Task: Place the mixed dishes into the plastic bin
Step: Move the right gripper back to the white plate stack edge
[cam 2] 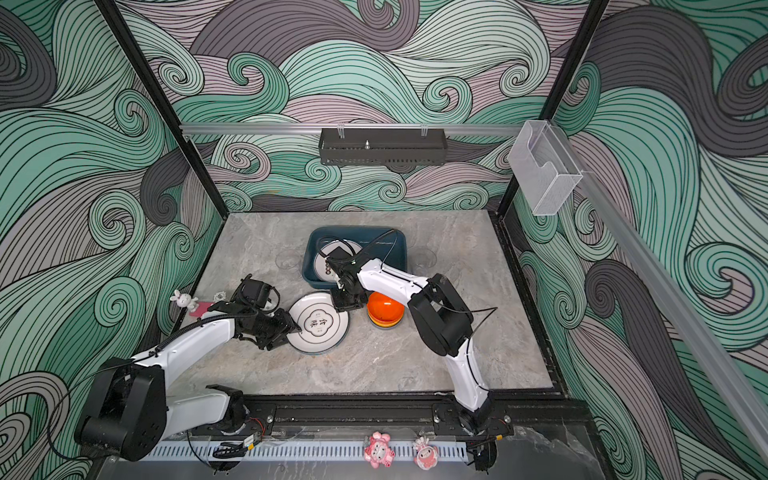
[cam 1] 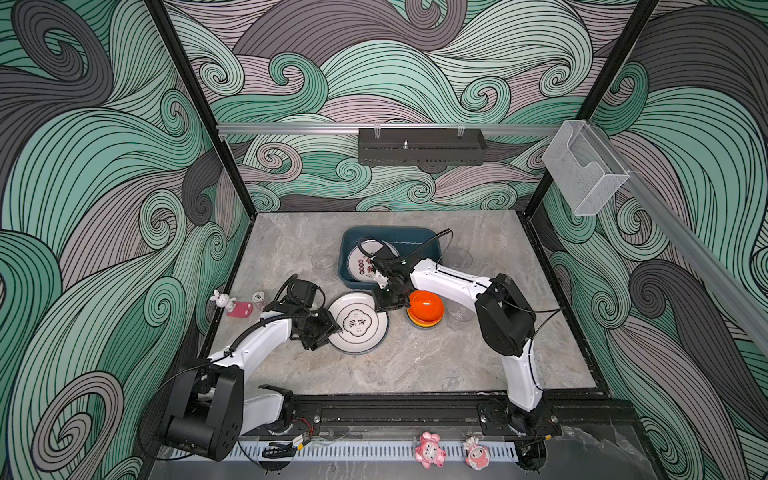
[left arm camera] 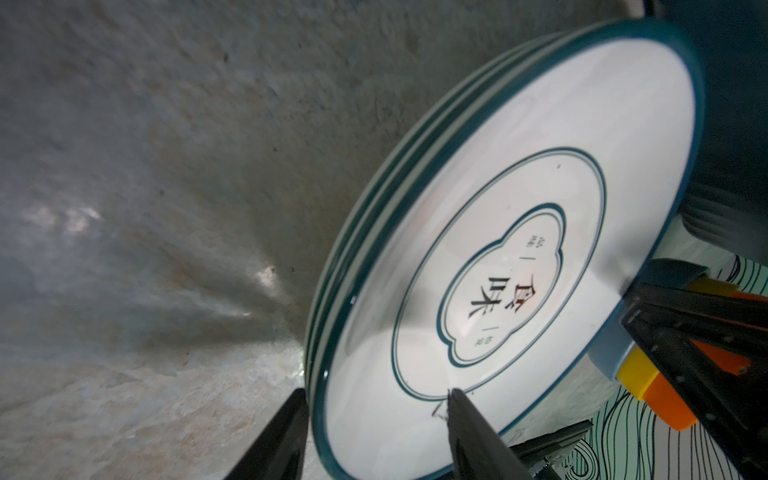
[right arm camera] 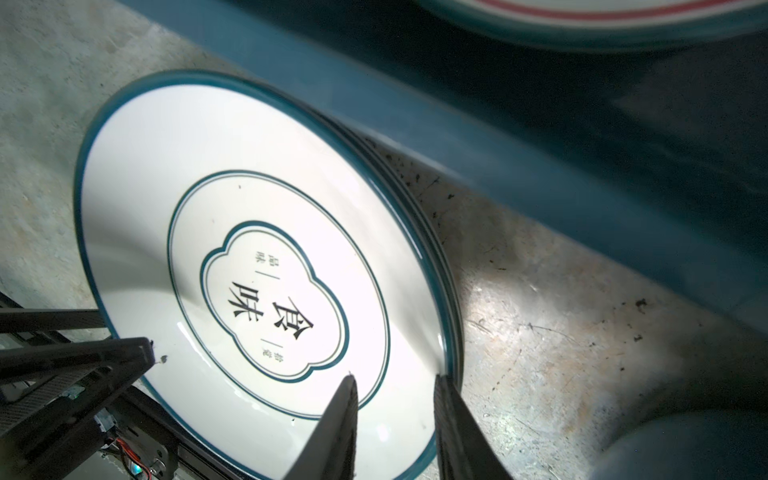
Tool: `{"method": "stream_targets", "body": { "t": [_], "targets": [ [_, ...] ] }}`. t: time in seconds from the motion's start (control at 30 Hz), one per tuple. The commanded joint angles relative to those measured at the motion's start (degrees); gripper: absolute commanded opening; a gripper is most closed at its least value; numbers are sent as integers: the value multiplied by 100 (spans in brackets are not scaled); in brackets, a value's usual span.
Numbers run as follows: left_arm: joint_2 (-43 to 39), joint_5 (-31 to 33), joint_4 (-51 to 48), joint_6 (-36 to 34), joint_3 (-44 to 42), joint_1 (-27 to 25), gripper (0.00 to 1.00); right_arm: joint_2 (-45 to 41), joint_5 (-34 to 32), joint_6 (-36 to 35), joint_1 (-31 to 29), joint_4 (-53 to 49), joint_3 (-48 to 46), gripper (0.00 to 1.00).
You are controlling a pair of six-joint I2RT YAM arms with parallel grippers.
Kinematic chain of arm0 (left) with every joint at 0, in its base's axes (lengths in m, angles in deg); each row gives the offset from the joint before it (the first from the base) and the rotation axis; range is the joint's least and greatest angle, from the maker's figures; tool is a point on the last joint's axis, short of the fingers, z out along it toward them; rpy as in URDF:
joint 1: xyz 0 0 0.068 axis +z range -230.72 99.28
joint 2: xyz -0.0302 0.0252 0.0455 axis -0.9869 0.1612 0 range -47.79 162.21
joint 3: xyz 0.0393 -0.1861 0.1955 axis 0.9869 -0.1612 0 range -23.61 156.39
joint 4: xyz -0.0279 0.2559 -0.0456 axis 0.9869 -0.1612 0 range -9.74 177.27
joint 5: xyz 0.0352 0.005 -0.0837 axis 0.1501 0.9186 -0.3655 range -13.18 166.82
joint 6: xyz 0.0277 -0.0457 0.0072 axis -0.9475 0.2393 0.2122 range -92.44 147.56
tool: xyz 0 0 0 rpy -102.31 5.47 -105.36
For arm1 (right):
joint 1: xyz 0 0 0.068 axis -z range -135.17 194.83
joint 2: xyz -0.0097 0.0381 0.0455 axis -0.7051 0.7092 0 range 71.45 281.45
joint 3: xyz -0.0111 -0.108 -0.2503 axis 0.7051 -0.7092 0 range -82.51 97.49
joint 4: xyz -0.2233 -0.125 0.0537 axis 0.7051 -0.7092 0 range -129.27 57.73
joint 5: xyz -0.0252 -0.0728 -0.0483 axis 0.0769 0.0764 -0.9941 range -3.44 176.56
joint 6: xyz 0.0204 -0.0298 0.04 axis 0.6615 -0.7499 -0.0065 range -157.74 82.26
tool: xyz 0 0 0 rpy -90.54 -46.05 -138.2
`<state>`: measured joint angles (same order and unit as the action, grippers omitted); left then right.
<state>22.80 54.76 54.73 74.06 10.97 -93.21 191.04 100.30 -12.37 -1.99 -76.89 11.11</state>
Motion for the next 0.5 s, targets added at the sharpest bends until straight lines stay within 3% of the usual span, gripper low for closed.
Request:
{"method": "stream_targets", "body": {
  "t": [0.0, 0.47],
  "targets": [
    [85, 0, -34, -90, 91, 30, 54, 185, -55, -88, -36, -143, 152, 32],
    [16, 27, -78, -88, 48, 45, 56, -229, -601, -113, -72, -253, 86, 40]
  ]
}}
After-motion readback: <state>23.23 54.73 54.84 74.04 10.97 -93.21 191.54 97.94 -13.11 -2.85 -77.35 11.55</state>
